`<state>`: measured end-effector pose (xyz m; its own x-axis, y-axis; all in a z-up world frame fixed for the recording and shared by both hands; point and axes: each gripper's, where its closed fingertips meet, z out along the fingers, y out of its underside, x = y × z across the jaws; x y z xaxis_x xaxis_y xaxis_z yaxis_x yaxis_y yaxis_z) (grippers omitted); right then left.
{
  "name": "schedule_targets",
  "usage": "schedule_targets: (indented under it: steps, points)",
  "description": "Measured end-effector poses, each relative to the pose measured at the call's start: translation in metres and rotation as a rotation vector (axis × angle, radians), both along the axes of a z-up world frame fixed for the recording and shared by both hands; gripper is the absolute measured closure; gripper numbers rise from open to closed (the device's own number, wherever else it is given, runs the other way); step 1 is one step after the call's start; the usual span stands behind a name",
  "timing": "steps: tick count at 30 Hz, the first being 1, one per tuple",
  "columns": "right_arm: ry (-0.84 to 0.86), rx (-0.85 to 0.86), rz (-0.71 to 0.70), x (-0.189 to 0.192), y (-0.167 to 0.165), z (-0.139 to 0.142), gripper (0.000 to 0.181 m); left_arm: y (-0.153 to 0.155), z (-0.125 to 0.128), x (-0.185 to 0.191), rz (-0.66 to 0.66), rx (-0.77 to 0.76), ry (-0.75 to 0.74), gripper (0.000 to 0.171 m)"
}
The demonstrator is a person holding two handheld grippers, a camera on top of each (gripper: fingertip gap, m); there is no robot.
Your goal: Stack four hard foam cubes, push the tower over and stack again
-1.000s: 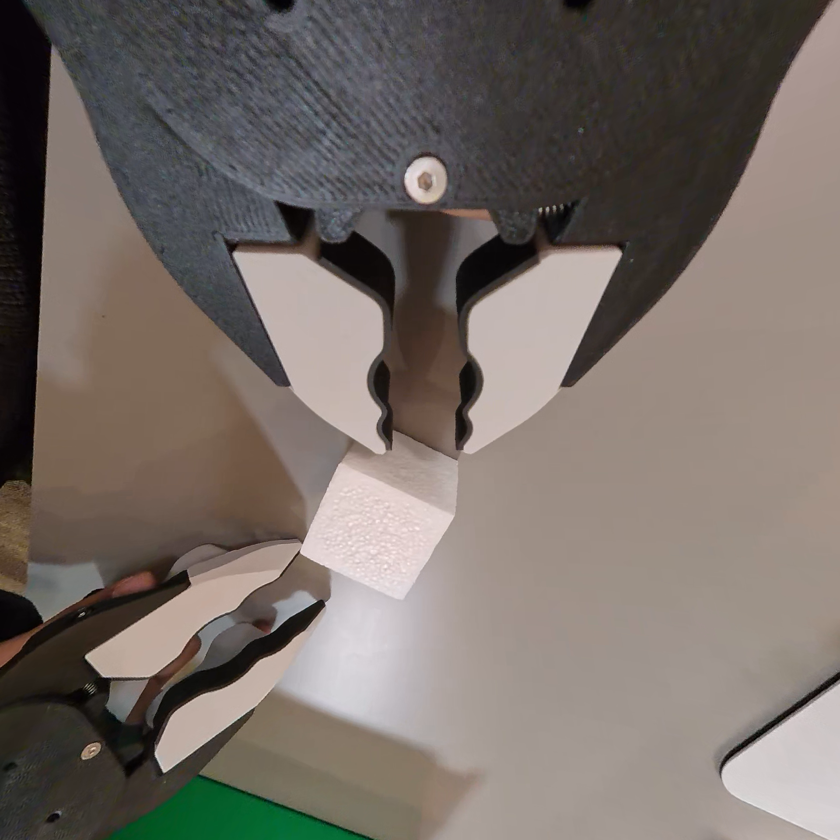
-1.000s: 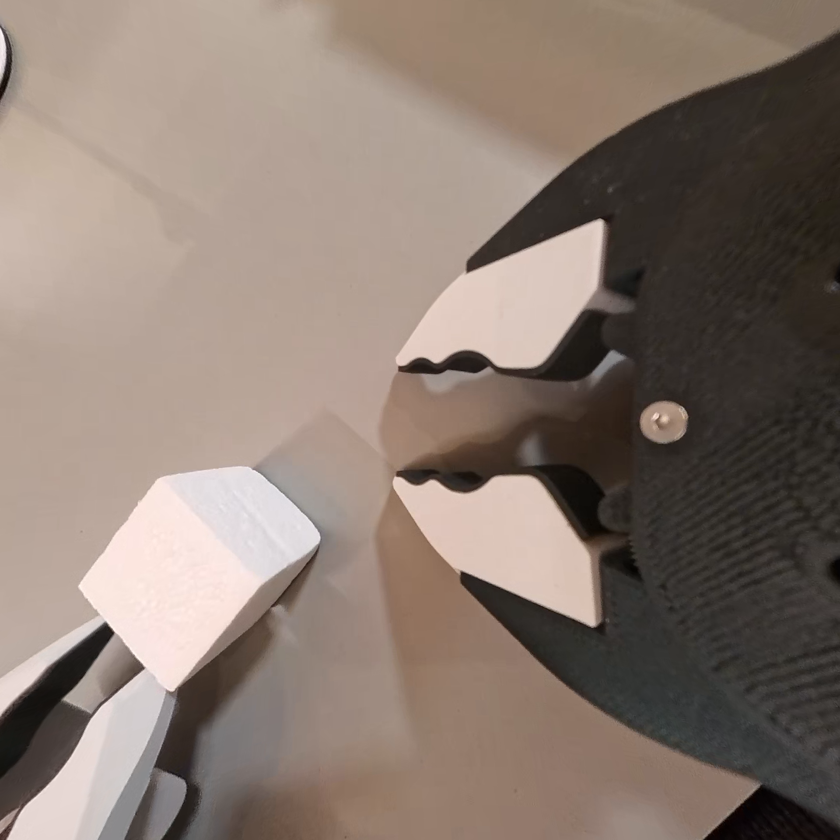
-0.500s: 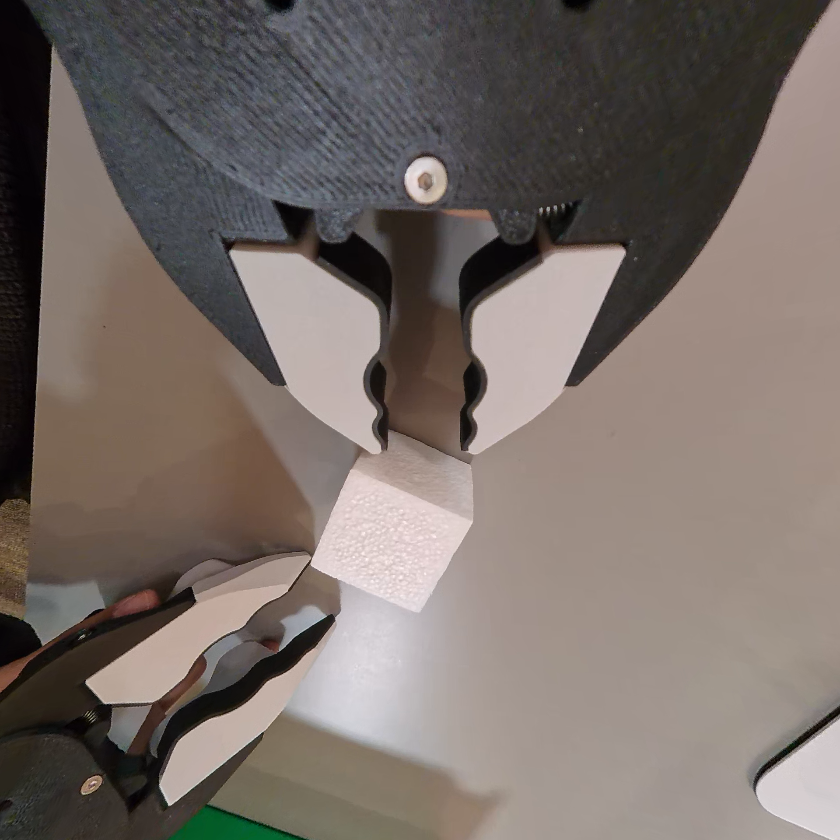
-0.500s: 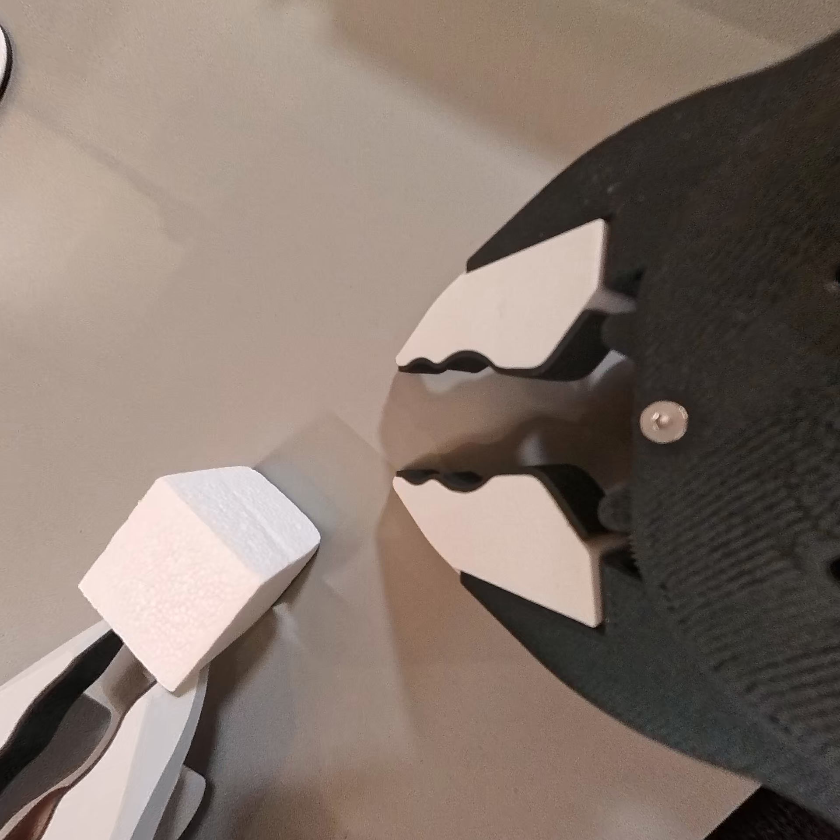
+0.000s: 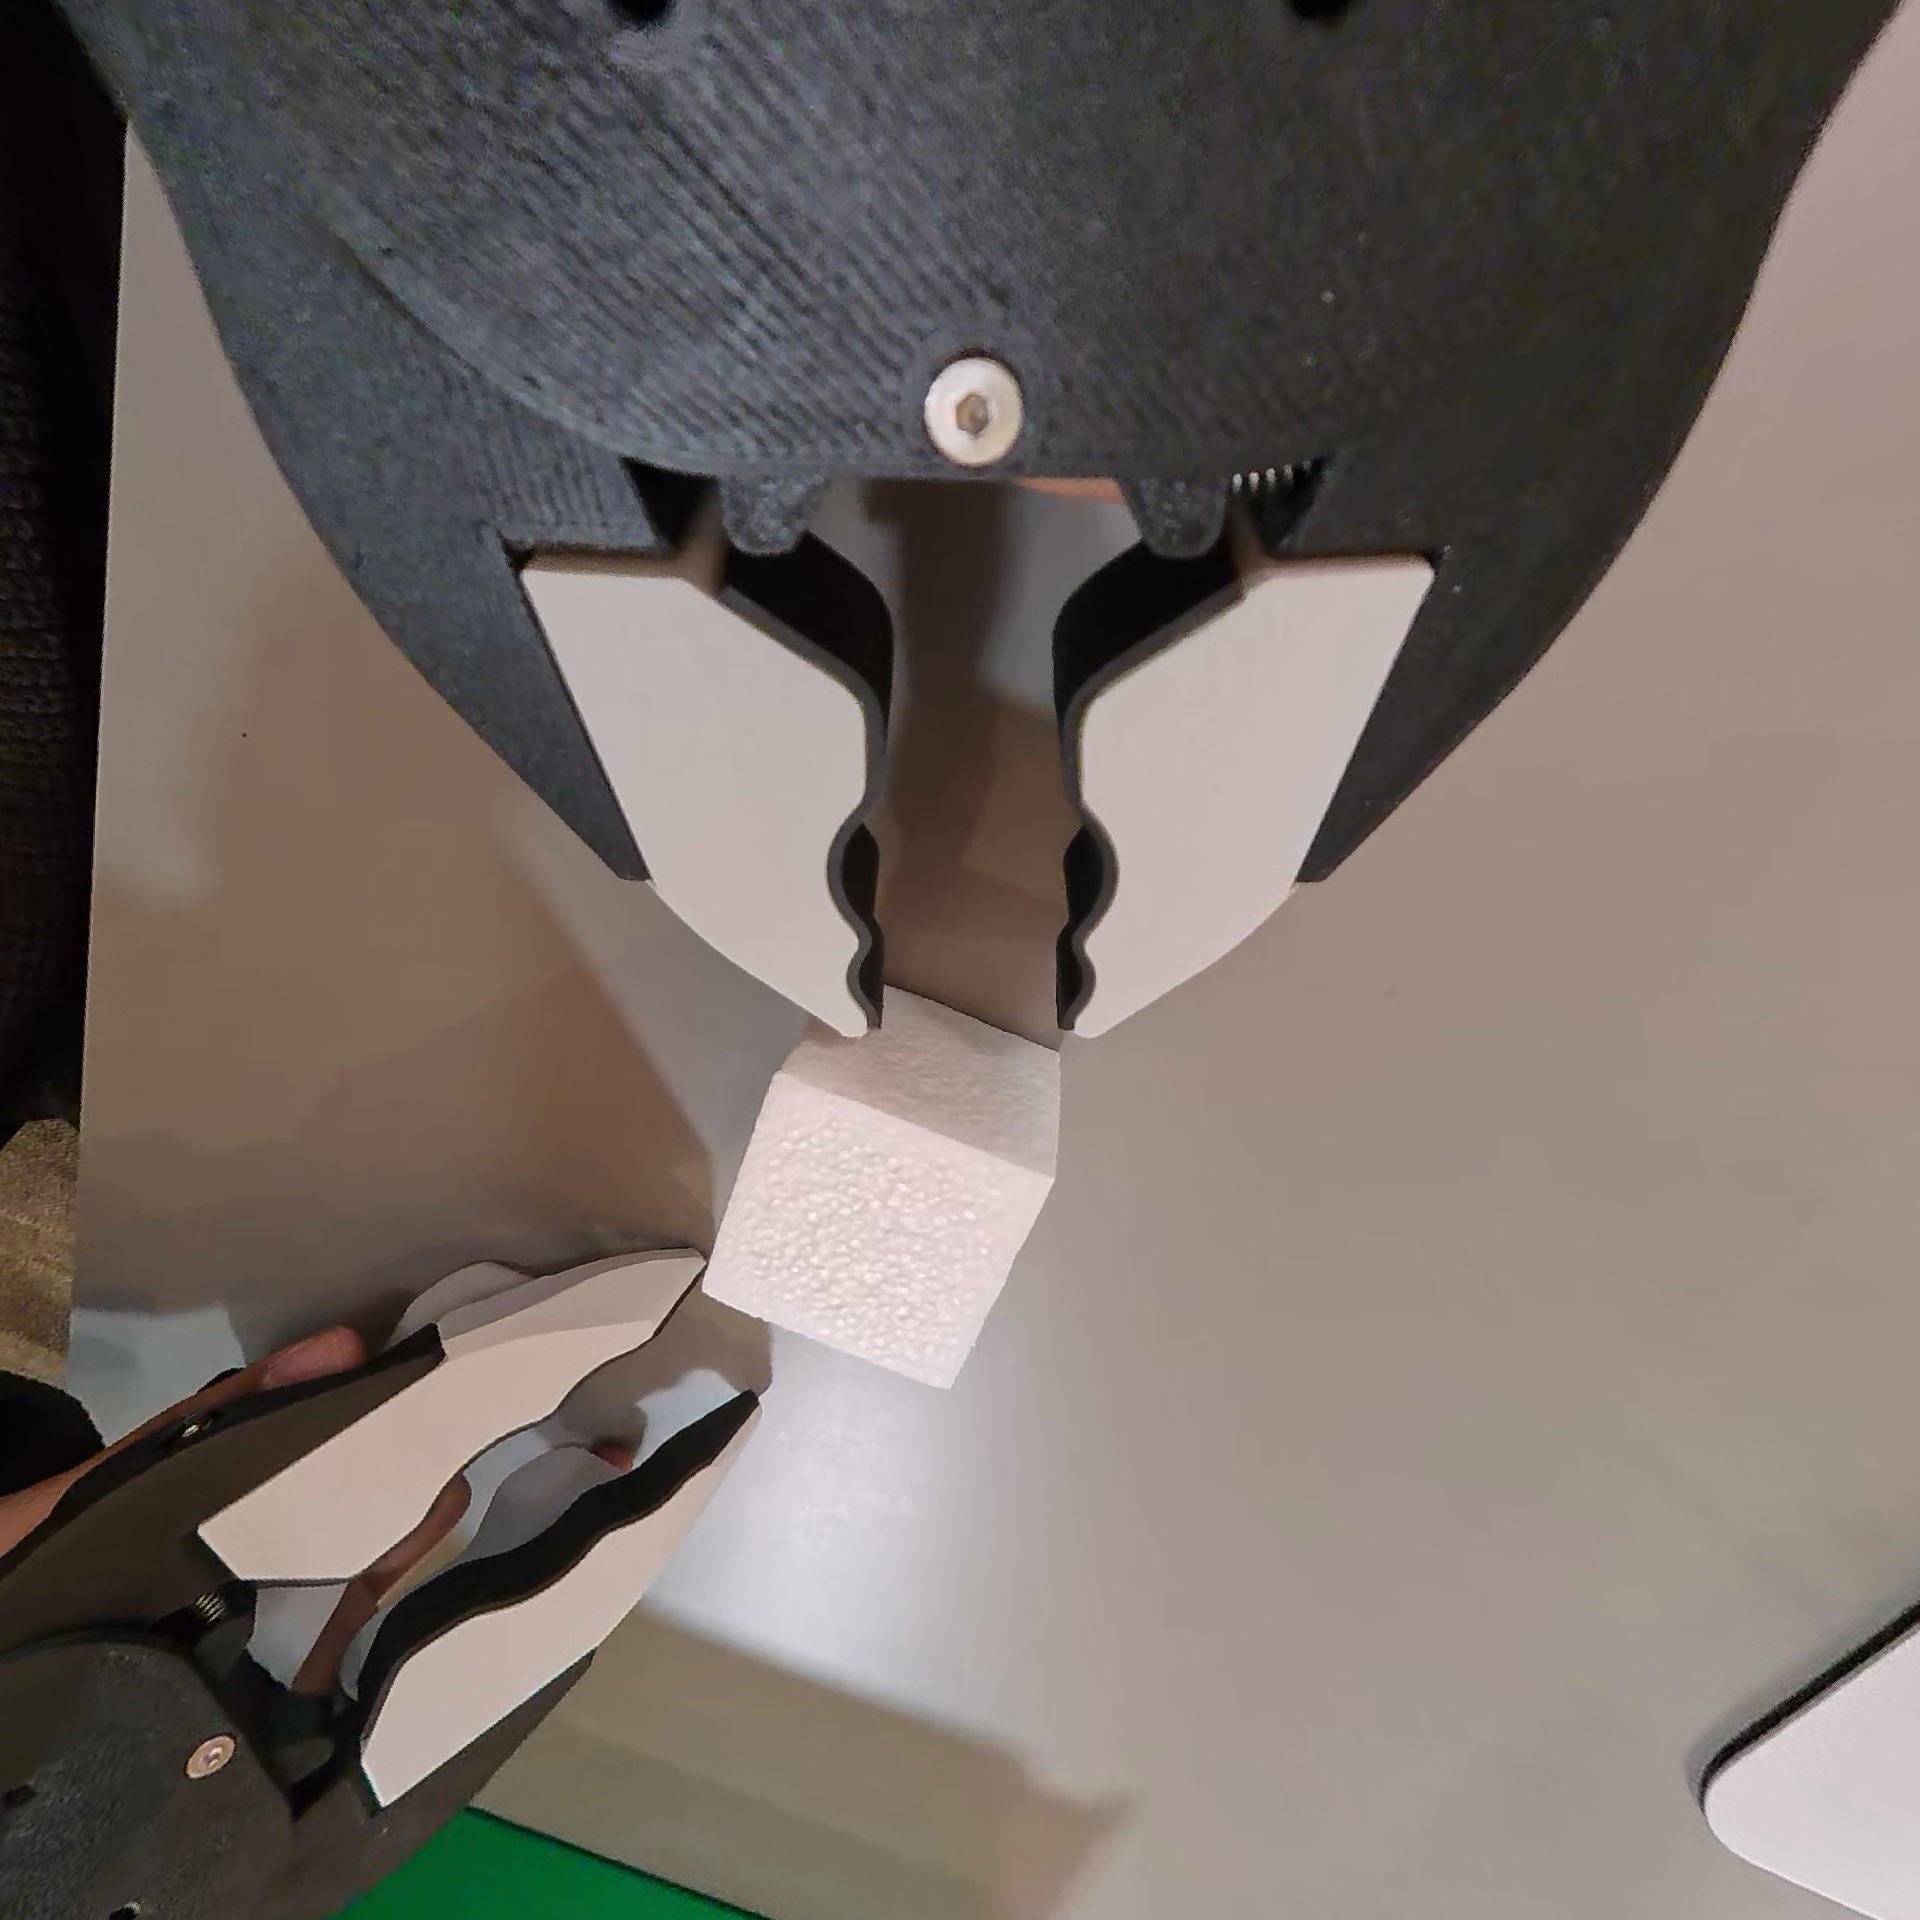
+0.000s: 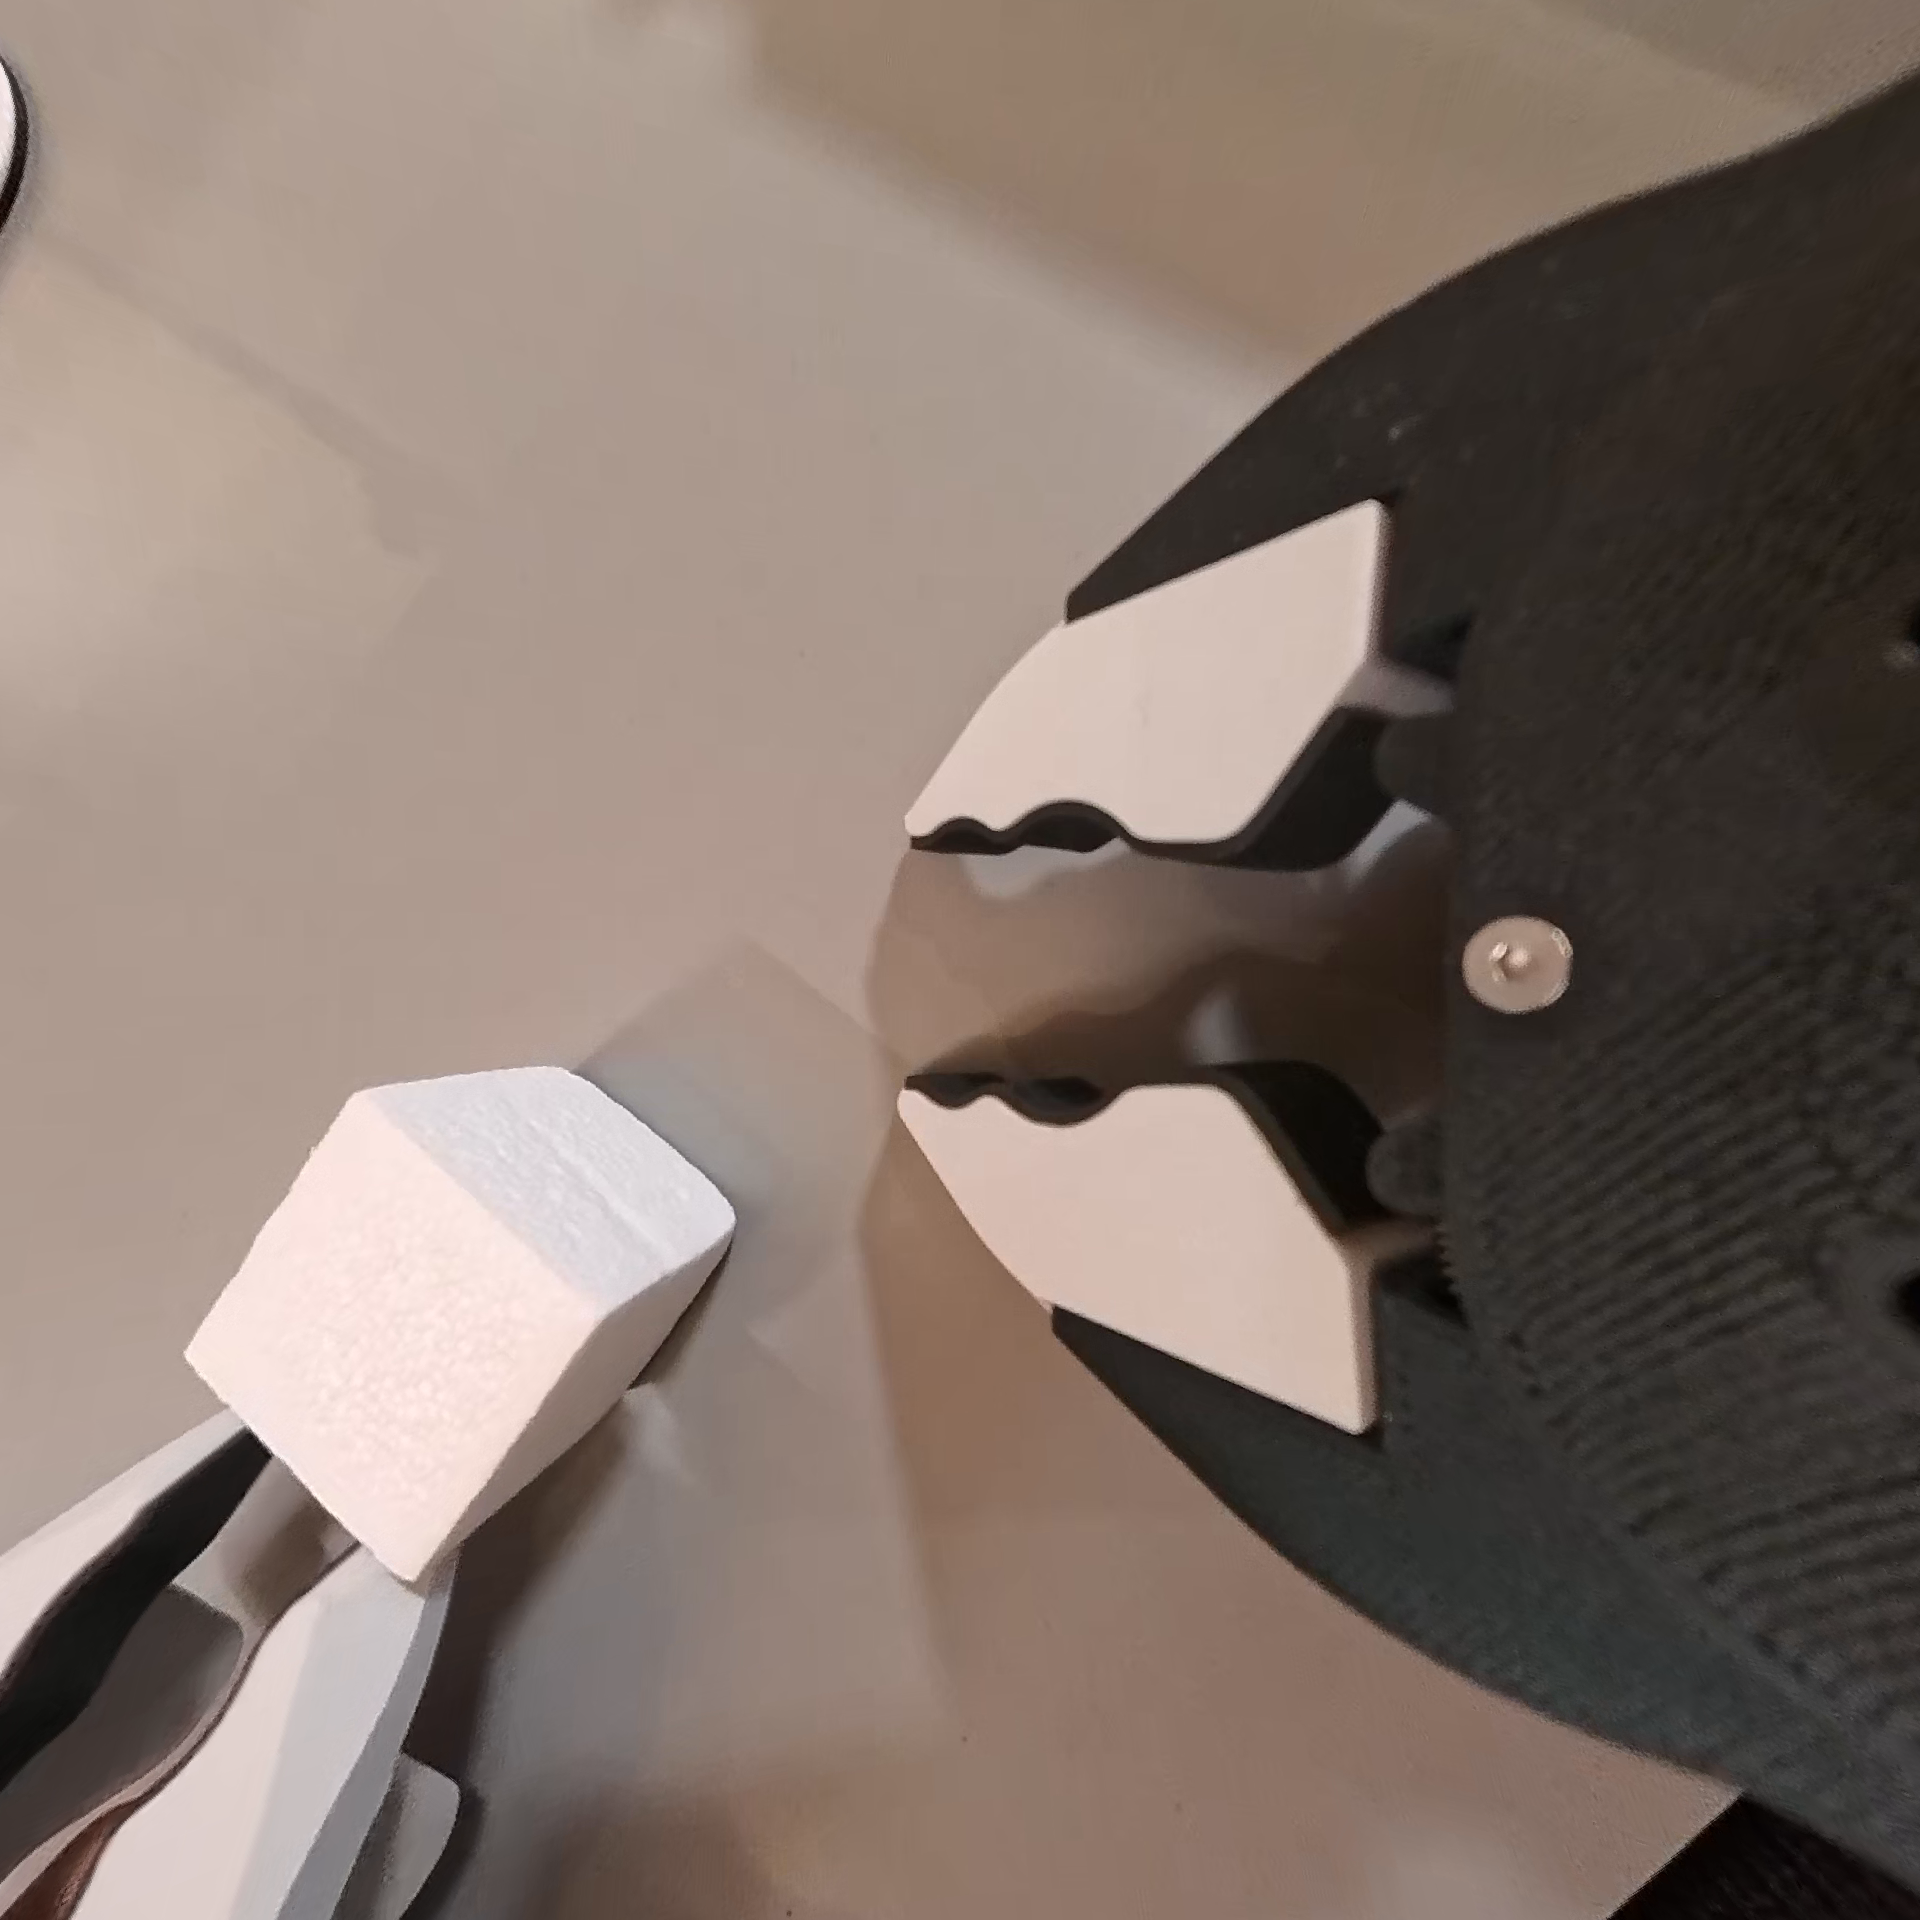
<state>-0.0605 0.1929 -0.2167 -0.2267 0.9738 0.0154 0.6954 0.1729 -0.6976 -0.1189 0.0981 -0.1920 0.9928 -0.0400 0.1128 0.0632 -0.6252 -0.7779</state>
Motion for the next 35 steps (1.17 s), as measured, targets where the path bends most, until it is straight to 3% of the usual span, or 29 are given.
schedule_targets:
  steps: [35]
  points:
    - [0.0,0.001,0.0,0.0,0.0,0.0,0.14,-0.004,0.008,-0.021,0.09,0.042,0.03,0.138]
